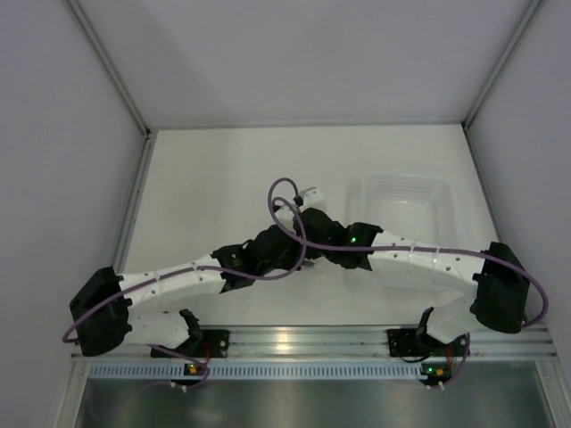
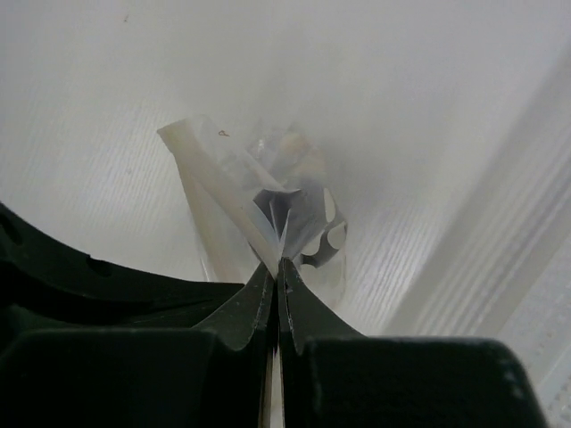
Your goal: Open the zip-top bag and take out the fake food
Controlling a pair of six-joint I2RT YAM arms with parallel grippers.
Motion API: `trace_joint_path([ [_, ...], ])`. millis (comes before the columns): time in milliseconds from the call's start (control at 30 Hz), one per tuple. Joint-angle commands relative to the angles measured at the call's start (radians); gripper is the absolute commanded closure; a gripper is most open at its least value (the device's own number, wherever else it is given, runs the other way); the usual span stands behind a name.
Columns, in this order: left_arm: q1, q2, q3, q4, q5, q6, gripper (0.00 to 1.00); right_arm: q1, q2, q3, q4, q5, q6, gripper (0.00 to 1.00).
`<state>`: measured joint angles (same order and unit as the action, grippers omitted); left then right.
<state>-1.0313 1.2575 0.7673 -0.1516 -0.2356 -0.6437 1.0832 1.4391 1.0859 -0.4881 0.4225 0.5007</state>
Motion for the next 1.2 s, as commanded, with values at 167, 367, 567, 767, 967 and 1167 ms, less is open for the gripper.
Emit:
trace_joint_path([
  [167,0.011,-0.012,-0.114,0.253,-0.114,-0.142,0.99,0.063,-0.074,0.023,0.163,0.002,0.022,1.0],
  [367,0.01,-0.012,-0.131,0.251,-0.154,-0.188,0.99,0.057,-0.101,0.009,0.175,-0.014,0.015,1.0],
  [567,0.011,0.04,-0.075,0.158,-0.169,-0.214,0.91,0.075,-0.091,0.011,0.16,0.048,0.004,1.0],
  [767,0.011,0.074,-0.083,0.165,-0.176,-0.231,0.84,0.07,-0.069,-0.006,0.189,-0.002,0.006,1.0],
  [967,0.01,0.06,-0.065,0.178,-0.127,-0.16,0.66,-0.006,-0.066,-0.049,0.206,-0.093,0.039,1.0],
  [1167,0.01,0.1,-0.017,0.19,-0.073,-0.034,0.61,-0.066,-0.091,-0.081,0.227,-0.181,0.045,1.0],
])
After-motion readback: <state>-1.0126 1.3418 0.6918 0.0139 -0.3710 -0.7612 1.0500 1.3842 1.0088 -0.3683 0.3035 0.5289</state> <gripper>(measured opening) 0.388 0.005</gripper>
